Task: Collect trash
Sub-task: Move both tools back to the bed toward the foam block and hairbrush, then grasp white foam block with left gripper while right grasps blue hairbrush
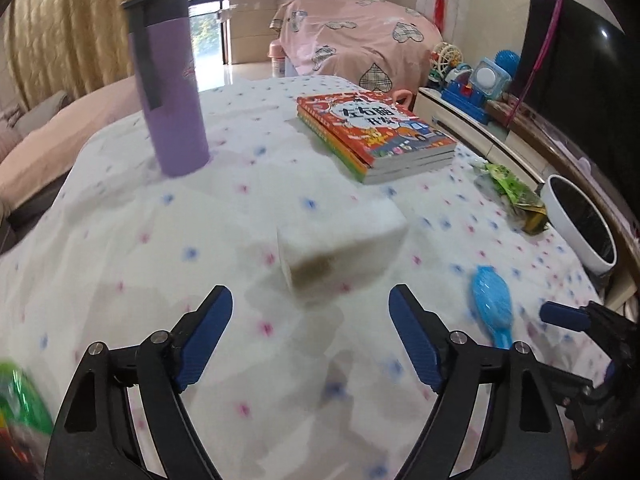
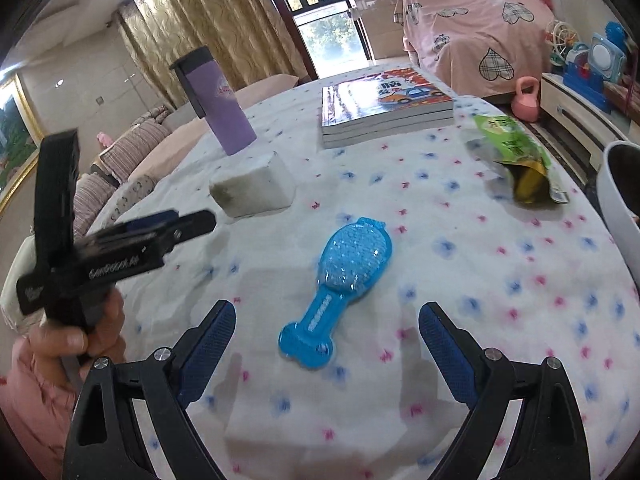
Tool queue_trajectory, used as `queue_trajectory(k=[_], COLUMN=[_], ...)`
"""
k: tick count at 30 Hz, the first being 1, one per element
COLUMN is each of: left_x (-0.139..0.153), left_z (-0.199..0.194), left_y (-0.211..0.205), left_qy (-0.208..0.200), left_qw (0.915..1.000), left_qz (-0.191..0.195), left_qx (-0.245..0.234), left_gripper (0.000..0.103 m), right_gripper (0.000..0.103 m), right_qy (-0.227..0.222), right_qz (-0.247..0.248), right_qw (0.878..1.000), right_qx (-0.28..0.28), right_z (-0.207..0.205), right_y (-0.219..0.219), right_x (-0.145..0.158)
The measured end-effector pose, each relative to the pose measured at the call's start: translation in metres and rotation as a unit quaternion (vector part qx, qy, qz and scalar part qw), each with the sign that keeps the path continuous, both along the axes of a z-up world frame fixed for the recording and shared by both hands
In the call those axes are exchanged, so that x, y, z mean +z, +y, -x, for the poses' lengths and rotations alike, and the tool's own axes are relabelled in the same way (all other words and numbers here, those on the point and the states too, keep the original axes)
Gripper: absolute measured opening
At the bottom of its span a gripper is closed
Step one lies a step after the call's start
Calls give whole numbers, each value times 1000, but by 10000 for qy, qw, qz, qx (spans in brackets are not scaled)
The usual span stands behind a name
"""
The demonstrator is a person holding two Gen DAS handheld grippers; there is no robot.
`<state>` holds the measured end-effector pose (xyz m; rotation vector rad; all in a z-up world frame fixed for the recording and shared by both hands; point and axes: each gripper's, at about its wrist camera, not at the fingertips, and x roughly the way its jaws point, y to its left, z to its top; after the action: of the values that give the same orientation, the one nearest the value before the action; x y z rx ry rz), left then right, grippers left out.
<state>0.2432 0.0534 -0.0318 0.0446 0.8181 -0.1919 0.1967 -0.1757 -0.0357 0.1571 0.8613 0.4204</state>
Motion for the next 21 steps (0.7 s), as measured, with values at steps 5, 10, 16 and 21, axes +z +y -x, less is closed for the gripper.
queue_trajectory(k=[5, 10, 16, 21], left_x=[-8, -15, -16, -13], left_z=[-24, -27, -10, 21], left_y=[-5, -17, -30, -23], left_qy=[29, 54, 301, 860], left_qw=[9997, 9991, 9987, 9949], left_qz=[-207, -127, -379, 516], left_qx=[-123, -403, -174, -45], left_gripper=[89, 77, 47, 37], right_gripper=[93, 87, 31, 30], right_qy=[-28, 159, 29, 72], right_qz=[293, 546, 979, 889], right_qw=[9996, 9984, 9952, 9959], right_qx=[-49, -65, -16, 120], right_z=[-10, -21, -23, -16], right_y=[10, 16, 6, -20], right_x=[-3, -14, -13, -12])
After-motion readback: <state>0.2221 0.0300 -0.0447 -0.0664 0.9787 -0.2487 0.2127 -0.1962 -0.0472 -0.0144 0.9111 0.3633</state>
